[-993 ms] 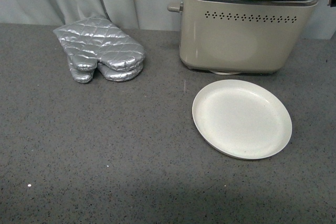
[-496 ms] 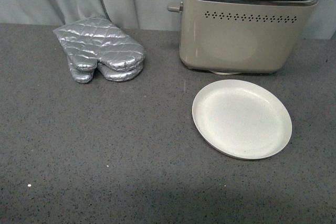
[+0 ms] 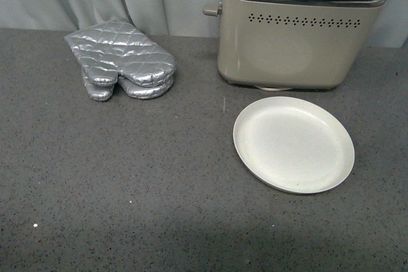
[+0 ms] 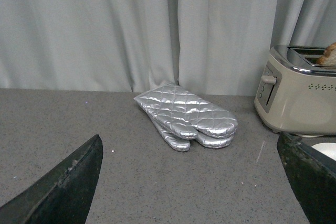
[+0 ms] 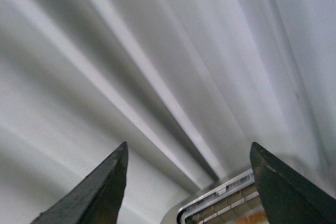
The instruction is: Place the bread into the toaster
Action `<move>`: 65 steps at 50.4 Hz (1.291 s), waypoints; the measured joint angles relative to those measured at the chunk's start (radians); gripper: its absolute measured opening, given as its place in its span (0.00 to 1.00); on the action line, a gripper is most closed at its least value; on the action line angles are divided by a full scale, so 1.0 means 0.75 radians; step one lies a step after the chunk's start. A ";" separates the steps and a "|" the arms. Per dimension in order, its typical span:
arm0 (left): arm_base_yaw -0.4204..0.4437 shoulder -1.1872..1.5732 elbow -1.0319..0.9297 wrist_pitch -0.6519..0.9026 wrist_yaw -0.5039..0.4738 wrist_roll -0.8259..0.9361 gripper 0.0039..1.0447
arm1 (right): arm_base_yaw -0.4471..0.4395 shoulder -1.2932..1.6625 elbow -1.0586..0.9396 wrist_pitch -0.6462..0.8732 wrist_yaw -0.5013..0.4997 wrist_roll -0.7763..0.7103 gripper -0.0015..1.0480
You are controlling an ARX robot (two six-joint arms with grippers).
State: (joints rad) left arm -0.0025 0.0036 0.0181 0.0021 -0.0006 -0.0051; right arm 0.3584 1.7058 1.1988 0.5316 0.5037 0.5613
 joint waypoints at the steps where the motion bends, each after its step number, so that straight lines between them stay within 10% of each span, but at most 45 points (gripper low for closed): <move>1: 0.000 0.001 0.000 0.000 -0.001 0.000 0.94 | 0.008 -0.022 -0.035 0.079 -0.013 -0.099 0.68; 10: 0.000 0.000 0.000 0.000 0.000 0.000 0.94 | 0.057 -0.186 -0.323 0.573 -0.163 -0.803 0.92; 25: 0.000 0.000 0.000 0.000 0.000 0.000 0.94 | 0.001 -0.542 -1.041 0.783 -0.148 -1.460 0.91; 29: 0.000 0.000 0.000 0.000 -0.001 0.000 0.94 | -0.094 -0.929 -1.302 0.331 -0.306 -1.049 0.66; 48: 0.000 0.000 0.000 0.000 0.000 0.000 0.94 | -0.278 -1.271 -1.478 0.158 -0.481 -0.775 0.00; 65: 0.000 0.000 0.000 0.000 0.000 0.000 0.94 | -0.455 -1.491 -1.565 0.047 -0.664 -0.763 0.01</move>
State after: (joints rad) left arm -0.0025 0.0036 0.0181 0.0021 -0.0006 -0.0051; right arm 0.0174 0.5873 0.0250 0.5667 0.0059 -0.0109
